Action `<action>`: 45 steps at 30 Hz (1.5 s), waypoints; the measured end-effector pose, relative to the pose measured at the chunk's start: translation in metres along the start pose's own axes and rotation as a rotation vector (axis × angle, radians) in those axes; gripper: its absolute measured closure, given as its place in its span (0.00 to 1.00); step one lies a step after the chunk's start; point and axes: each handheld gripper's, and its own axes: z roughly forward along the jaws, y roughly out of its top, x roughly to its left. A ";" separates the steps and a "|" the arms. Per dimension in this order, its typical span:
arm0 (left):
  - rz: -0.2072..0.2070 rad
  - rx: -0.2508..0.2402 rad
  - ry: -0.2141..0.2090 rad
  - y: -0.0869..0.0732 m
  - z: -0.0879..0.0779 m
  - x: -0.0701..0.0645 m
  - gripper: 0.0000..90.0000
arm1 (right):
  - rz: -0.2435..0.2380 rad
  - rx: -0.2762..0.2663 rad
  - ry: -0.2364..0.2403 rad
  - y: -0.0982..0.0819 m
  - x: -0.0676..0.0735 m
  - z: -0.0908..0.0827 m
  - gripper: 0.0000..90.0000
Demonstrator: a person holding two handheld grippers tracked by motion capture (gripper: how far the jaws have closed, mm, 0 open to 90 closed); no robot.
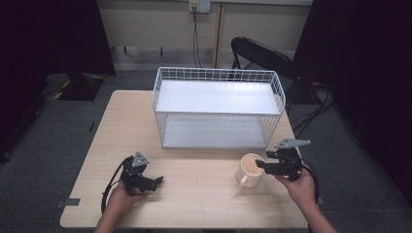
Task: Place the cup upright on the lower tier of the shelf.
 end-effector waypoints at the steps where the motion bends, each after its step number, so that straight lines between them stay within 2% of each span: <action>1: 0.000 0.000 0.000 0.000 0.000 0.000 0.00 | 0.006 0.000 0.003 0.000 0.000 0.001 0.48; 8: 0.000 0.000 0.000 0.000 0.000 0.000 0.00 | 0.022 0.021 -0.024 -0.001 -0.003 0.006 0.57; 14: 0.000 0.000 0.000 0.000 0.000 0.000 0.00 | 0.032 0.031 -0.021 -0.002 -0.004 0.010 0.64; 19: 0.000 0.000 0.000 0.000 0.000 0.000 0.00 | 0.023 0.045 -0.028 0.001 -0.001 0.013 0.69; 26: 0.000 0.000 0.000 0.000 0.000 0.000 0.00 | 0.021 0.102 -0.062 0.001 0.003 0.023 0.75; 33: 0.000 0.000 0.000 0.000 0.000 0.000 0.00 | 0.001 0.119 -0.059 0.001 0.010 0.029 0.87; 36: 0.000 0.000 0.000 0.000 0.000 0.000 0.00 | -0.020 0.118 -0.080 0.002 0.013 0.030 0.88; 38: 0.000 0.000 0.000 0.000 0.000 0.000 0.00 | -0.012 0.119 -0.090 0.002 0.013 0.029 0.89; 45: 0.000 0.000 0.000 0.000 0.000 0.000 0.00 | -0.039 0.071 -0.125 0.006 0.016 0.024 0.92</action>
